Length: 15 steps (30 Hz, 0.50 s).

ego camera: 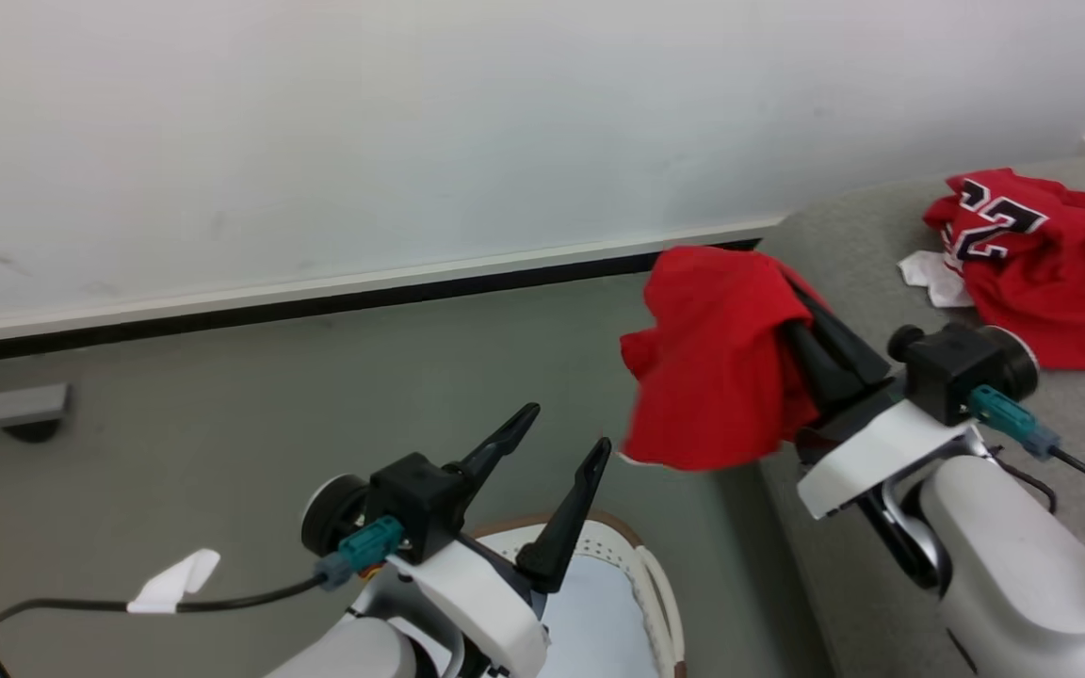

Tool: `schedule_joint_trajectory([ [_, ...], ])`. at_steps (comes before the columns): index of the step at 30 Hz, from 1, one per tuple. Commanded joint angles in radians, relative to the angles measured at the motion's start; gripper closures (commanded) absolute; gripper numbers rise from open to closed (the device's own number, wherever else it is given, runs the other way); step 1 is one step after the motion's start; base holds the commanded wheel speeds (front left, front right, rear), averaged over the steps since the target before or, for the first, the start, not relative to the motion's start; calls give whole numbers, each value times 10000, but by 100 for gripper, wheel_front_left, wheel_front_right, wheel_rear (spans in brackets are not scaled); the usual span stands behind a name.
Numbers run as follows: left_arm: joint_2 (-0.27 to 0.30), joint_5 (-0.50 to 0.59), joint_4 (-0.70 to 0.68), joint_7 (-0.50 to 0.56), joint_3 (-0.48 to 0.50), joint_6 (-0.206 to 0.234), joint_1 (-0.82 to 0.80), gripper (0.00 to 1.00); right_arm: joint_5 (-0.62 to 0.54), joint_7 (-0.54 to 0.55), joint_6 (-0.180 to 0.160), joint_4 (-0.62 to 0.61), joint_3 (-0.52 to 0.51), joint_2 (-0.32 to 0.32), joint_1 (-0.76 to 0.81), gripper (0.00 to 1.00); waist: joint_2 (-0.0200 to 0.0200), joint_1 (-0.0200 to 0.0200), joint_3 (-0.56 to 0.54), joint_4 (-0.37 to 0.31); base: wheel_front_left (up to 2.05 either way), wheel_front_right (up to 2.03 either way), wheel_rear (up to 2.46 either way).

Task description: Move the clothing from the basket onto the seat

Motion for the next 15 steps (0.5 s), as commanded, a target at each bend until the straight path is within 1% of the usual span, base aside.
schedule_joint_trajectory([
  [1, -9, 143, 79, -59, -26, -44, 44, 0, -109, 3, -24, -101, -167, -160, 204, 100, 0, 0, 95, -355, 0, 0, 0],
  [8, -172, 218, 228, -122, -180, -58, -44, 0, -294, 2, -22, -667, -973, -578, 705, 100, 0, 0, 227, -1089, 0, 0, 0],
  [12, -164, 252, 260, -93, -246, -58, -74, 0, -206, 2, -22, -942, -1264, -626, 916, 100, 0, 0, 330, -1418, 0, 0, 0],
  [15, -154, 304, 200, -30, -274, -60, -186, 0, -254, 2, -22, -1119, -1397, -615, 985, 100, 0, 0, 516, -1542, 0, 0, 0],
])
